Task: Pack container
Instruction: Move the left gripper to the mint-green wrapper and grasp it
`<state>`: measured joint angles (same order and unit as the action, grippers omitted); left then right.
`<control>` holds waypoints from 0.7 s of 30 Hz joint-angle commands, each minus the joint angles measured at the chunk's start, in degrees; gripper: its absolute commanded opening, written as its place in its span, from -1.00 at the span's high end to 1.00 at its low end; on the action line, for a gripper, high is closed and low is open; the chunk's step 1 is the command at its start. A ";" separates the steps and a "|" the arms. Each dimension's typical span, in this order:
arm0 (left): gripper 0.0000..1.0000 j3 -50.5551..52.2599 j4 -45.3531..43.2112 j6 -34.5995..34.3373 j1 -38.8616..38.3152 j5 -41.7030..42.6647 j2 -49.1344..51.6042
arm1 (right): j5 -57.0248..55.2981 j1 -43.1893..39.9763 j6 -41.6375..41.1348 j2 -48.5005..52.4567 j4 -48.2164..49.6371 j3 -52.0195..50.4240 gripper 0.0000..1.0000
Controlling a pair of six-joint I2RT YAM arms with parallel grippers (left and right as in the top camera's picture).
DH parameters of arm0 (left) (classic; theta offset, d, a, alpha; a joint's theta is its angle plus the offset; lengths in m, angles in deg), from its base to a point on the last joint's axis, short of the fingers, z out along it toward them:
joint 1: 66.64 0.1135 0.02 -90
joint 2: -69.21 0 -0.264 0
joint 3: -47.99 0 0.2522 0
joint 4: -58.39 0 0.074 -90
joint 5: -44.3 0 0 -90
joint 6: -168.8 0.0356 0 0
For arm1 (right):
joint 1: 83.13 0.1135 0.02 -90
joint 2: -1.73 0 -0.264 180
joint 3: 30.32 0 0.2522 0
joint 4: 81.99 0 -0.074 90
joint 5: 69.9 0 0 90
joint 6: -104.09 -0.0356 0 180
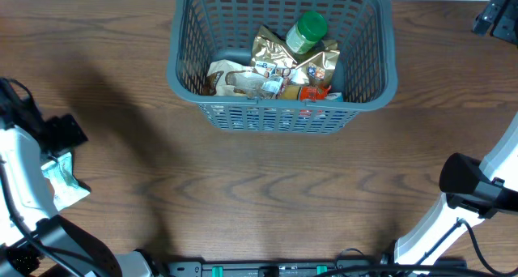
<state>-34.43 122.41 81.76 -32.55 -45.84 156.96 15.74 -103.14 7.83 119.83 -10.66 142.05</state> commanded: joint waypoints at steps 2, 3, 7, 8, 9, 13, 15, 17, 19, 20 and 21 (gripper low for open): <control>-0.97 5.53 -2.97 -0.48 1.14 -0.57 -0.20 | -0.39 -0.26 0.79 0.31 0.02 -0.09 -0.98; -0.97 6.69 -3.69 -0.44 1.64 -0.57 -0.20 | -0.39 -0.26 0.79 0.31 0.02 -0.09 -0.99; -0.97 11.39 -6.62 0.22 4.42 -0.48 -0.17 | -0.39 -0.26 0.79 0.31 0.02 -0.11 -0.98; -0.97 12.52 -7.37 0.42 5.03 -0.44 -0.17 | -0.39 -0.26 0.79 0.31 0.04 -0.11 -0.98; -0.97 13.64 -8.24 0.46 5.53 -0.42 -0.17 | -0.39 -0.26 0.79 0.31 0.04 -0.11 -0.99; -0.97 16.09 -11.39 1.07 6.25 -0.33 -0.17 | -0.39 -0.26 0.79 0.31 0.00 -0.09 -0.99; -0.97 16.61 -12.59 1.60 6.25 -0.33 -0.15 | -0.37 -0.26 0.79 0.31 0.02 -0.09 -0.98; -0.97 16.81 -13.53 1.73 6.25 -0.35 -0.11 | -0.37 -0.26 0.79 0.31 -0.02 -0.09 -0.99; -0.97 16.81 -14.40 1.97 6.25 -0.37 -0.07 | -0.37 -0.26 0.79 0.31 -0.09 -0.11 -0.98; -0.97 16.81 -14.82 2.27 6.25 -0.37 -0.02 | -0.37 -0.26 0.79 0.31 -0.13 -0.11 -0.99; -0.97 16.81 -15.30 2.58 6.25 -0.37 0.02 | -0.37 -0.26 0.79 0.31 -0.24 -0.09 -0.98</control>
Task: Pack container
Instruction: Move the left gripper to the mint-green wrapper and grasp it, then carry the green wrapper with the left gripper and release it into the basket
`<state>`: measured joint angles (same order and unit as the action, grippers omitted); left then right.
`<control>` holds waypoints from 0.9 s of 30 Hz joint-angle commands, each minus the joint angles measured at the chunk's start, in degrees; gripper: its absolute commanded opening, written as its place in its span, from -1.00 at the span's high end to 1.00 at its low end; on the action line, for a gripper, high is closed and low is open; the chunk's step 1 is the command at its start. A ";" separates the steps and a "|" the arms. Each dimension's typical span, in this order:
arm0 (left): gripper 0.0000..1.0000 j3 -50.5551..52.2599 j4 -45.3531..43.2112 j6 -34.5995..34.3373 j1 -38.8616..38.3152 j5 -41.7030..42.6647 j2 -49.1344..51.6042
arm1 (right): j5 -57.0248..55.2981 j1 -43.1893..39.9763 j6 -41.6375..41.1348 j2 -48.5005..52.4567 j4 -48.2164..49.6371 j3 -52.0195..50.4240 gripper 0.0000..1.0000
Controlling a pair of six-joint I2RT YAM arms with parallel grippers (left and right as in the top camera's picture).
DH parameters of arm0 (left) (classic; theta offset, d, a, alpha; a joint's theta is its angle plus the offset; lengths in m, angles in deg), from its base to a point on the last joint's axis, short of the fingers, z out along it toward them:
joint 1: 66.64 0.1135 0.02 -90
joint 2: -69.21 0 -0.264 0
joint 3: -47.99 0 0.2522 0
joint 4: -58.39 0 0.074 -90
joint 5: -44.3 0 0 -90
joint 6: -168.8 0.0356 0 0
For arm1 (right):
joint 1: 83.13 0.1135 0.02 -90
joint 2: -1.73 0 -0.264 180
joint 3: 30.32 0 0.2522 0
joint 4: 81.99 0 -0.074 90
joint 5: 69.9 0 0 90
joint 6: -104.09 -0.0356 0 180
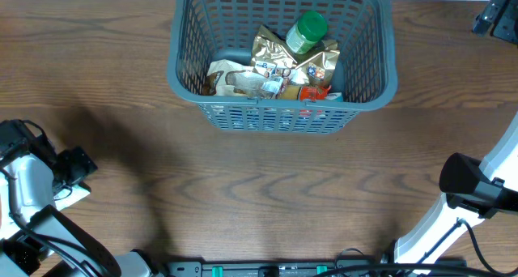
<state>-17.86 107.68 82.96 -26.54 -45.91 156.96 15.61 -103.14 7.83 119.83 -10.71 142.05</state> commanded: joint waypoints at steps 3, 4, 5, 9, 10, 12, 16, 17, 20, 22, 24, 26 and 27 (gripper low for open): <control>-0.97 0.24 -1.86 1.38 0.76 -0.42 0.31 | -0.24 -0.26 0.76 0.31 -0.57 -0.11 -0.98; -0.97 0.24 -2.10 1.40 1.07 -0.42 0.57 | -0.22 -0.26 0.76 0.31 -0.66 -0.09 -0.99; -0.97 0.24 -2.27 1.53 1.33 -0.42 0.79 | -0.22 -0.26 0.76 0.31 -0.66 -0.09 -0.99; -0.97 0.24 -2.95 2.05 2.49 -0.26 3.26 | -0.24 -0.26 0.76 0.31 -0.61 -0.09 -0.99; -0.97 0.24 -3.30 2.23 2.67 -0.26 3.93 | -0.24 -0.26 0.76 0.31 -0.59 -0.09 -0.98; -0.97 0.24 -4.33 2.25 2.93 -0.26 5.64 | -0.22 -0.26 0.74 0.31 -0.61 -0.11 -0.99; -0.97 0.24 -6.95 2.38 2.97 -0.20 9.16 | -0.22 -0.26 0.74 0.31 -0.63 -0.09 -0.99; -0.97 0.24 -7.50 2.95 2.97 0.31 9.97 | -0.20 -0.26 0.74 0.31 -0.63 -0.11 -0.99; -0.97 0.24 -9.07 5.25 2.97 2.86 12.33 | -0.20 -0.26 0.74 0.31 -0.66 -0.09 -0.99; -1.00 0.24 -9.84 5.22 2.97 3.06 13.51 | -0.20 -0.26 0.74 0.31 -0.66 -0.11 -0.99; -0.64 0.22 -10.27 5.25 2.97 4.02 14.08 | -0.22 -0.26 0.76 0.31 -0.66 -0.11 -0.98; -0.21 0.22 -10.38 5.22 2.95 4.83 14.03 | -0.22 -0.26 0.76 0.31 -0.68 -0.11 -0.98; -0.05 0.22 -10.36 5.22 2.95 5.51 13.94 | -0.22 -0.26 0.76 0.31 -0.68 -0.09 -0.99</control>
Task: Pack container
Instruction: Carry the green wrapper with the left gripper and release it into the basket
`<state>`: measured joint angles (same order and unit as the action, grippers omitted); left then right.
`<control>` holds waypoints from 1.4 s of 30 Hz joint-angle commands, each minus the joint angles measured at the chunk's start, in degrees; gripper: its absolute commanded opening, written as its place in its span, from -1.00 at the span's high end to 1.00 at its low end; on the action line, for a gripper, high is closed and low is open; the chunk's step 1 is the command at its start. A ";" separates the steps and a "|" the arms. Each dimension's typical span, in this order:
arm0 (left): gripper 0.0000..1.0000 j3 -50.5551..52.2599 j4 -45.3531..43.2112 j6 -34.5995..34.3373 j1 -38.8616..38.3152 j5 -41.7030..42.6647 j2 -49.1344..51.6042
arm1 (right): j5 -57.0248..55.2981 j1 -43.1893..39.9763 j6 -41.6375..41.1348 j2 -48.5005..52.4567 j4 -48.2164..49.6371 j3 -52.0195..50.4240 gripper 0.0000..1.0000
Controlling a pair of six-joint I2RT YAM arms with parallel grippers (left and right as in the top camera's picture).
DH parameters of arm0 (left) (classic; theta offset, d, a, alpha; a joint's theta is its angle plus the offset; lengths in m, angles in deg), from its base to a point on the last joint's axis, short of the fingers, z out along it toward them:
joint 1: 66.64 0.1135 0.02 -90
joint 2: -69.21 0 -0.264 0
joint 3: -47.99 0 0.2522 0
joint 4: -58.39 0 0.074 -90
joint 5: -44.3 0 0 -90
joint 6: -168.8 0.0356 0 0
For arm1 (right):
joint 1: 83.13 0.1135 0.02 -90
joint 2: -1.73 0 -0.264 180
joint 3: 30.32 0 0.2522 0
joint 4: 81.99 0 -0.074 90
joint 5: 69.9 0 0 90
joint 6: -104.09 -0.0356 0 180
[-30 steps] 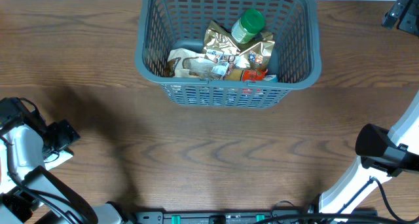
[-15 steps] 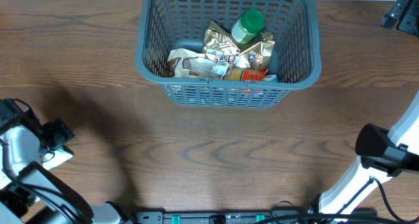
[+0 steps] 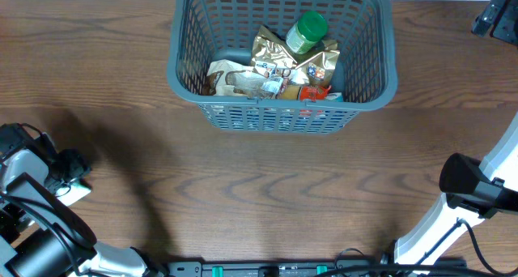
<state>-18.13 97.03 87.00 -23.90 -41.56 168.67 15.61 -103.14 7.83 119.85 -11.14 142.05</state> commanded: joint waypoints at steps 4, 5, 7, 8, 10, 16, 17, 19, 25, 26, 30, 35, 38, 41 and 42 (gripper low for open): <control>0.30 0.28 0.33 0.98 0.31 5.31 2.21 | -0.20 -0.26 0.79 0.28 -0.46 -0.09 -0.98; 0.40 0.07 0.52 0.94 0.31 7.13 2.03 | -0.22 -0.26 0.79 0.28 -0.46 -0.09 -0.98; 0.70 -0.74 1.20 -0.04 0.20 10.21 1.36 | -0.22 -0.26 0.81 0.28 -0.44 -0.09 -0.98; 0.89 -1.40 1.73 -0.98 0.04 11.56 0.79 | -0.22 -0.26 0.81 0.28 -0.44 -0.11 -0.98; 0.89 -3.43 3.41 -3.54 -0.59 12.81 -0.87 | -0.20 -0.26 1.03 0.28 -0.44 -0.09 -0.99; 0.89 -16.90 16.44 -5.55 -6.73 12.31 -8.00 | 0.04 -0.17 1.68 0.28 -0.50 -0.09 -0.98; 0.90 -20.55 19.54 -5.53 -8.52 12.26 -8.90 | 0.04 -0.20 1.64 0.28 -0.50 -0.11 -0.98; 0.89 -27.96 25.44 -5.46 -12.07 11.61 -9.77 | 0.04 -0.20 1.64 0.28 -0.46 -0.11 -0.99; 0.89 -53.31 38.40 -0.44 -26.91 5.92 -9.77 | 0.07 -0.20 1.64 0.28 -0.39 -0.11 -0.98; 0.89 -56.28 38.56 1.42 -29.75 4.26 -9.77 | 0.07 -0.20 1.64 0.28 -0.39 -0.09 -0.99; 0.88 -64.11 36.57 17.22 -43.08 -0.35 -9.70 | 1.07 -0.20 1.64 0.28 -0.39 -0.09 -0.99; 0.89 -64.06 29.64 47.74 -57.64 -0.98 -8.33 | 3.72 -0.20 1.64 0.28 -0.24 -0.09 -0.98; 0.89 -64.06 24.17 58.62 -62.90 -0.98 -5.18 | 3.74 -0.20 1.64 0.28 -0.22 -0.09 -0.99; 0.89 -64.06 19.67 59.28 -64.37 -0.98 -0.83 | 3.74 -0.20 1.64 0.28 -0.31 -0.09 -0.98; 0.89 -64.06 18.99 59.28 -64.37 -0.98 0.48 | 3.74 -0.20 1.64 0.28 -0.50 -0.09 -0.99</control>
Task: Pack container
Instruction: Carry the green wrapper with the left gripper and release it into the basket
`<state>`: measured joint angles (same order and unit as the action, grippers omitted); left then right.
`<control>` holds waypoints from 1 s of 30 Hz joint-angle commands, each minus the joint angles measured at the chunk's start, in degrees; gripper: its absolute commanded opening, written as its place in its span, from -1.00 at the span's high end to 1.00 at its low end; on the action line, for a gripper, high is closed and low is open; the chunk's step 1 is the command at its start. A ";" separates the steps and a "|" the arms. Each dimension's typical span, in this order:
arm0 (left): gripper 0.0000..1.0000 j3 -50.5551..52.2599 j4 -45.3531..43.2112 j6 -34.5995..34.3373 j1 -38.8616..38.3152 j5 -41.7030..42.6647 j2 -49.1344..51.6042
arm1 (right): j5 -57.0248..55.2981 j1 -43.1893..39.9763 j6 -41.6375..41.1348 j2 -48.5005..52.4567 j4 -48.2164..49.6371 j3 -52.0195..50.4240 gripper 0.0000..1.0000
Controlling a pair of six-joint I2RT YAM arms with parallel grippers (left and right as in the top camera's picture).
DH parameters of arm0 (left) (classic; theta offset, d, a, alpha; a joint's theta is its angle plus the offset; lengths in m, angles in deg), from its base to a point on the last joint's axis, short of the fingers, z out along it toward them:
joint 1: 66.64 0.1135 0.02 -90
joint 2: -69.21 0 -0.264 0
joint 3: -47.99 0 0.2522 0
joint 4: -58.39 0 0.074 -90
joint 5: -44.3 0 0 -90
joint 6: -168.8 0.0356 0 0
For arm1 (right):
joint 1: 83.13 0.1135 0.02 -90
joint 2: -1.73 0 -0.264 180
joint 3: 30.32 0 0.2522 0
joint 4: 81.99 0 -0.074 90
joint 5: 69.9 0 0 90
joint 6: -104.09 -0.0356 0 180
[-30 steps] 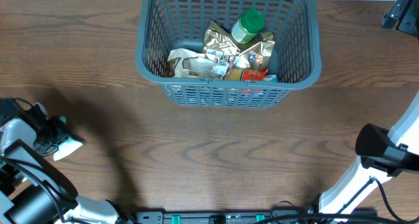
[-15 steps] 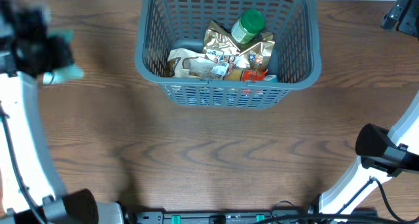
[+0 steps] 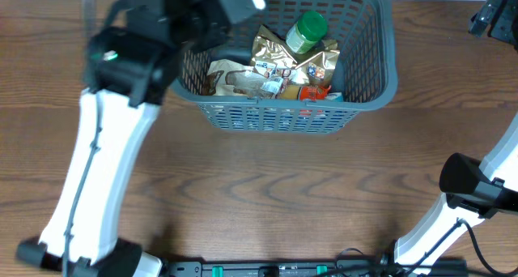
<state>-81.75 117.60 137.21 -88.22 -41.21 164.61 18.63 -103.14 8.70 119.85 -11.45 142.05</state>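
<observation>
The grey slatted basket (image 3: 364,83) stands at the back centre of the table. It holds a green-capped bottle (image 3: 306,30), a gold foil pouch (image 3: 283,58) and other wrapped snacks (image 3: 235,76). My left arm reaches up from the front left, and its dark gripper (image 3: 235,3) hangs over the basket's left rear corner. A white packet sticks out at its tip, apparently held. The fingers themselves are blurred. My right gripper (image 3: 492,14) is a dark shape at the top right edge, away from the basket; its jaws do not show clearly.
The brown wooden table (image 3: 267,188) stretches in front of the basket. The right arm's white link and black joint (image 3: 469,184) stand at the front right. The left arm's long white link (image 3: 97,172) crosses the left side of the table.
My left arm has swung from the front left table edge up to the basket's left rear corner. The white and teal packet that lay there is gone from the table. The right arm has not moved.
The left gripper was beside a white and teal packet at the front left edge. Then it stood over the packet, and lower still after that, hiding most of it. Now the arm is over the basket with a white packet at its tip.
</observation>
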 commanded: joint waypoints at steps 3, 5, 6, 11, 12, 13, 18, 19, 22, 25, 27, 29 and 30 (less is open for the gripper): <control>0.89 -0.44 -2.40 9.05 0.76 -1.36 10.27 | 0.90 -0.20 0.76 0.28 -0.85 -0.09 -0.98; 0.89 -0.44 -2.38 9.05 1.60 -1.36 14.75 | 0.92 -0.17 0.76 0.28 -0.98 -0.09 -0.99; 0.88 -0.44 -2.34 9.05 1.84 -1.36 16.11 | 0.90 -0.17 0.76 0.28 -0.98 -0.09 -0.99; 0.89 -0.44 -2.95 9.03 3.08 -1.33 23.19 | 0.92 -0.15 0.76 0.28 -1.27 -0.09 -0.98; 0.89 -0.44 -2.97 9.03 3.30 -1.33 24.35 | 0.92 -0.17 0.76 0.28 -1.27 -0.11 -0.98; 0.88 -0.44 -2.93 8.59 3.48 -1.33 25.62 | 0.92 -0.15 0.76 0.28 -1.25 -0.11 -0.98; 0.89 -0.44 -2.21 7.06 4.15 -1.31 29.90 | 0.90 -0.17 0.76 0.28 -1.27 -0.09 -0.98; 0.88 -0.44 -2.12 6.88 4.15 -1.31 30.12 | 0.90 -0.17 0.76 0.28 -1.25 -0.09 -0.98; 0.35 -0.46 -2.08 6.54 4.11 -1.33 30.01 | 0.92 -0.15 0.76 0.28 -1.18 -0.09 -0.98; -0.97 -0.46 -2.05 1.09 4.17 -1.36 28.72 | 0.87 -0.17 0.79 0.28 -1.20 -0.09 -0.99; -0.97 -0.46 -2.03 -2.32 4.17 -1.36 27.32 | 0.35 -0.17 1.01 0.28 -0.96 -0.09 -0.99; -0.97 -0.48 -1.79 -3.76 4.15 -1.36 25.29 | -2.12 -0.09 1.01 0.28 -0.46 -0.09 -0.98; -0.97 -0.52 -1.31 -4.61 4.09 -1.36 23.69 | -3.91 0.15 1.05 0.28 0.17 -0.09 -0.98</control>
<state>-81.71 115.72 137.49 -84.31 -42.30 193.85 18.35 -103.14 8.72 119.85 -11.95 142.05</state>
